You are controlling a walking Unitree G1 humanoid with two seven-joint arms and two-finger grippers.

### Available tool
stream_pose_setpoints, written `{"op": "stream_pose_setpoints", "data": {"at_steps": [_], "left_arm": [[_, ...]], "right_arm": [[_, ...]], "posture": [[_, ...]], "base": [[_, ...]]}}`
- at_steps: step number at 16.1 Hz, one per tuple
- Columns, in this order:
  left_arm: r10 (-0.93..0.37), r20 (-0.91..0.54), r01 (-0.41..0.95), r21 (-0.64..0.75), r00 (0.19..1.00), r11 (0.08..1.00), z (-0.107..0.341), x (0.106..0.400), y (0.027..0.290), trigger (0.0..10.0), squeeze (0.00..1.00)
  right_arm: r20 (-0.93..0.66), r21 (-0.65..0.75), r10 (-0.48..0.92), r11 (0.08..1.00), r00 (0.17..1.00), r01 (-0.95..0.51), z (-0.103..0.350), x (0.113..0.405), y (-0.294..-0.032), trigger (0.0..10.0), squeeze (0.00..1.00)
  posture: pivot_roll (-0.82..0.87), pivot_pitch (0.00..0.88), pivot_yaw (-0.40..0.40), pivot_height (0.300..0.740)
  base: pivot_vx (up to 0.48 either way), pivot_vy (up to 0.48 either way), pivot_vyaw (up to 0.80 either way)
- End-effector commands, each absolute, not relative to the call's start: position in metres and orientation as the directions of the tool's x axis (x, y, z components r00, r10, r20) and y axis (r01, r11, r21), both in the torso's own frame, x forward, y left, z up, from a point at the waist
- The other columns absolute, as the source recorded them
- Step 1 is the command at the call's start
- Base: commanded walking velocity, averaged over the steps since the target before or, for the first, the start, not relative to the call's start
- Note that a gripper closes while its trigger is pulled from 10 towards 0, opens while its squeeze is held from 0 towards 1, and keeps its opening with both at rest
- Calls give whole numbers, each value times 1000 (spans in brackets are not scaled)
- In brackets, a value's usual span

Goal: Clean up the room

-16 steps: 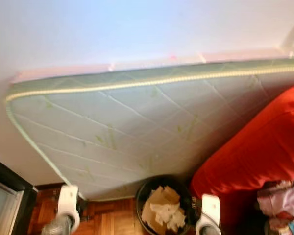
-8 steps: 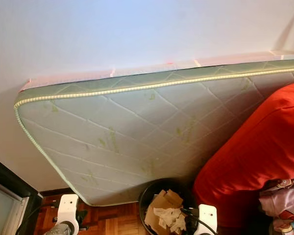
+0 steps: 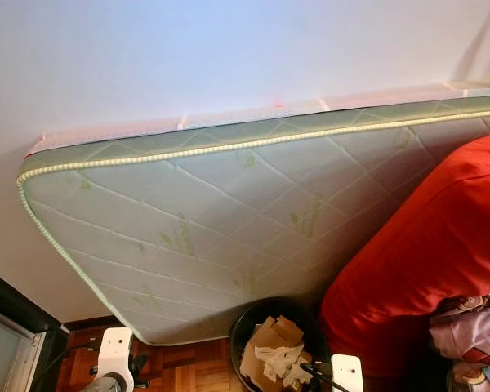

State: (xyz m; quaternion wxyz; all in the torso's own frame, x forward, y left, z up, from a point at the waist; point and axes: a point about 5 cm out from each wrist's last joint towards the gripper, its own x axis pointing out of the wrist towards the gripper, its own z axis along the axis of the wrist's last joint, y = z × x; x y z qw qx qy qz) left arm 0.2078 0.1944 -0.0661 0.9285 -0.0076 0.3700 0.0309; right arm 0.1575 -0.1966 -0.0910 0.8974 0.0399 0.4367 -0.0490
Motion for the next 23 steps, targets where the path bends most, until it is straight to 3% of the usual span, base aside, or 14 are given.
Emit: {"op": "stream_pose_setpoints", "data": {"at_steps": [1,9,18,23], "left_arm": [[63,-713,-75,15,698,997,-71,198,198,10000,0],[59,-732,-69,16,679,997,-75,192,198,10000,0],[55,-735,-67,13,676,998,-76,190,198,10000,0],[62,-731,-75,15,680,997,-75,191,198,10000,0]], "right_arm": [[-795,32,-41,994,605,109,-92,157,-193,10000,0],[-807,44,-19,995,590,93,-97,143,-186,10000,0],[-808,28,-34,995,588,96,-99,126,-208,10000,0],[-802,53,-13,994,597,93,-98,145,-170,10000,0]], "posture": [[-30,12,18,740],[-35,0,24,740],[-33,0,21,740],[-23,16,20,740]], "base": [[0,0,0],[0,0,0],[0,0,0],[-207,0,0]]}}
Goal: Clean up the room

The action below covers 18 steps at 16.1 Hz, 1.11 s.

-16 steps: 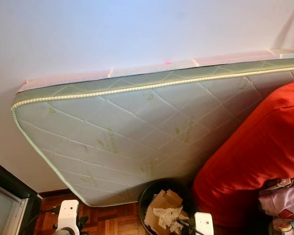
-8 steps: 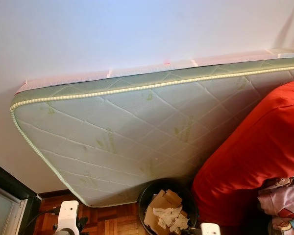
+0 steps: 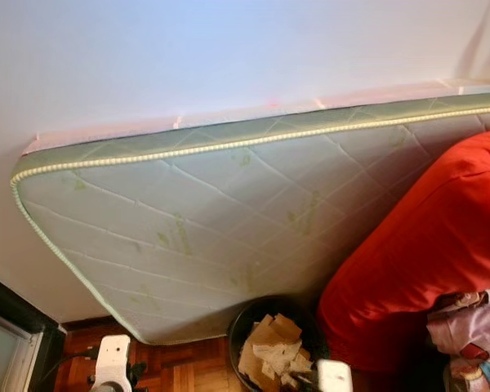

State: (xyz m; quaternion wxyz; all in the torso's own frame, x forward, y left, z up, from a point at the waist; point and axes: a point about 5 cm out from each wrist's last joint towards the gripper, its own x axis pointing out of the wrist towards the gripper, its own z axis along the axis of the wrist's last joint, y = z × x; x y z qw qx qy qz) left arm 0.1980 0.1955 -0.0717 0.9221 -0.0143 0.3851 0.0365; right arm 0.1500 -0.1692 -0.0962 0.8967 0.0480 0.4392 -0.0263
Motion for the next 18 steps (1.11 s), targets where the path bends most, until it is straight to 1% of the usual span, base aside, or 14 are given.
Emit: {"op": "stream_pose_setpoints", "data": {"at_steps": [1,2,4,7,9,12,15,18], "left_arm": [[63,-731,-76,15,680,997,-75,191,199,10000,0],[64,-730,-77,15,680,997,-75,191,199,10000,0],[63,-729,-76,15,682,997,-75,192,198,10000,0],[61,-728,-75,13,683,997,-75,192,197,10000,0],[61,-728,-74,13,683,997,-75,192,197,10000,0],[63,-728,-76,14,683,997,-75,192,198,10000,0],[64,-728,-78,14,683,997,-75,191,198,10000,0],[67,-728,-84,13,683,996,-75,192,198,10000,0]], "right_arm": [[-801,57,-7,994,599,89,-98,147,-163,10000,0],[-800,62,1,995,600,81,-98,150,-155,10000,0],[-798,63,4,995,602,77,-97,151,-149,10000,0],[-796,58,-3,995,605,81,-98,150,-150,10000,0],[-794,58,-2,995,608,79,-97,150,-147,10000,0],[-794,54,-4,995,608,78,-97,150,-155,10000,0],[-794,54,-4,996,607,77,-97,149,-156,10000,0],[-796,54,-3,996,605,75,-97,149,-157,10000,0]], "posture": [[-21,19,19,740],[-21,22,18,740],[-18,26,17,740],[-18,30,16,740],[-17,33,16,740],[-15,37,14,740],[-15,41,12,740],[-14,45,11,740]], "base": [[-262,0,0],[-262,0,0],[-264,0,0],[-264,0,0],[-262,0,0],[-261,0,0],[-252,0,0],[0,0,0]]}}
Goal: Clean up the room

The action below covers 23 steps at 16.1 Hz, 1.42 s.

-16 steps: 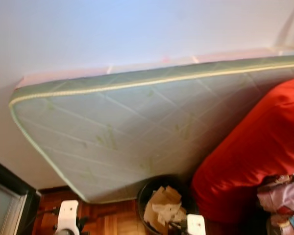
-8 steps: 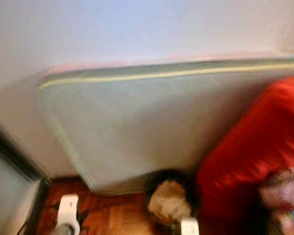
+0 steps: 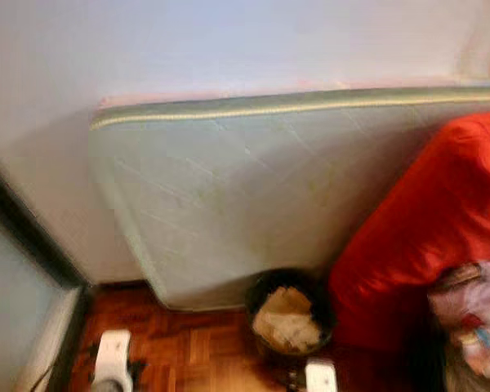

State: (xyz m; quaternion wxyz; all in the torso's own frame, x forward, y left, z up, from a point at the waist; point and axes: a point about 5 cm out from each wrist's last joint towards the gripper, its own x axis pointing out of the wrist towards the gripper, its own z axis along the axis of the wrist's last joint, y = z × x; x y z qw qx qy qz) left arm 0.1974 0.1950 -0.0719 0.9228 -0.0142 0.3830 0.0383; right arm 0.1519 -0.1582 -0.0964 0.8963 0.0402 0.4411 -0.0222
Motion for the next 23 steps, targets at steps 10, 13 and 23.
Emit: {"op": "stream_pose_setpoints", "data": {"at_steps": [10,13,23], "left_arm": [[66,-718,-84,10,693,996,-73,196,197,10000,0],[65,-720,-76,16,691,997,-73,196,197,10000,0],[44,-710,-38,25,702,999,-72,198,194,10000,0]], "right_arm": [[-803,57,-10,994,596,94,-98,149,-159,10000,0],[-805,55,-8,994,593,89,-98,148,-159,10000,0],[-809,54,-6,995,588,84,-99,147,-160,10000,0]], "posture": [[-16,55,11,740],[-16,55,12,740],[-25,29,13,740]], "base": [[0,0,-80],[0,0,-800],[0,-128,-800]]}}
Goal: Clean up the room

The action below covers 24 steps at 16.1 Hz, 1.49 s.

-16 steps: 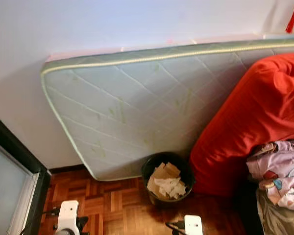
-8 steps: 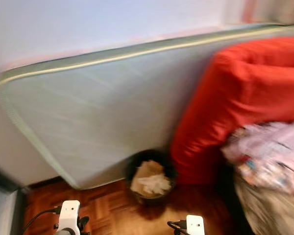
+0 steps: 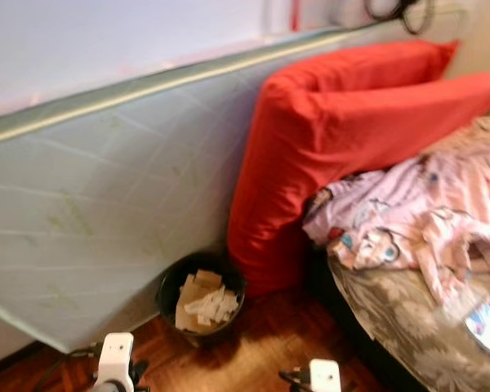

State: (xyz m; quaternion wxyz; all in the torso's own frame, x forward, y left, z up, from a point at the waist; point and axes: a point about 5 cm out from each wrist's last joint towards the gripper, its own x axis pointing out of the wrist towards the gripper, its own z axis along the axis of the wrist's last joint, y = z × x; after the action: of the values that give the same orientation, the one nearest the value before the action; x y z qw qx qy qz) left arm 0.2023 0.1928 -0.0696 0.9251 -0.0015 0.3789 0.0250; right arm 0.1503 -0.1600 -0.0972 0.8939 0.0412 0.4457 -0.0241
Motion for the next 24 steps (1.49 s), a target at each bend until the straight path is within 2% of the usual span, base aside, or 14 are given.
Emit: {"op": "stream_pose_setpoints", "data": {"at_steps": [1,4,7,16,24], "left_arm": [[43,-707,-40,22,706,999,-71,199,193,10000,0],[37,-706,-39,13,707,999,-71,200,191,10000,0],[35,-702,-24,26,711,999,-71,201,191,10000,0],[41,-694,-43,15,719,999,-68,205,191,10000,0],[39,-699,-36,19,714,999,-69,204,191,10000,0]], "right_arm": [[-810,54,-5,995,587,83,-99,146,-160,10000,0],[-811,53,-3,996,585,78,-99,146,-160,10000,0],[-813,53,-2,996,582,78,-100,144,-160,10000,0],[-808,52,-9,995,589,87,-99,147,-160,10000,0],[-806,54,-6,995,592,84,-98,148,-159,10000,0]], "posture": [[-26,21,14,740],[-28,17,15,740],[-28,7,16,740],[-24,59,15,740],[-23,59,18,740]], "base": [[0,-285,-800],[0,0,-800],[0,-396,-800],[0,0,-800],[0,0,-717]]}}
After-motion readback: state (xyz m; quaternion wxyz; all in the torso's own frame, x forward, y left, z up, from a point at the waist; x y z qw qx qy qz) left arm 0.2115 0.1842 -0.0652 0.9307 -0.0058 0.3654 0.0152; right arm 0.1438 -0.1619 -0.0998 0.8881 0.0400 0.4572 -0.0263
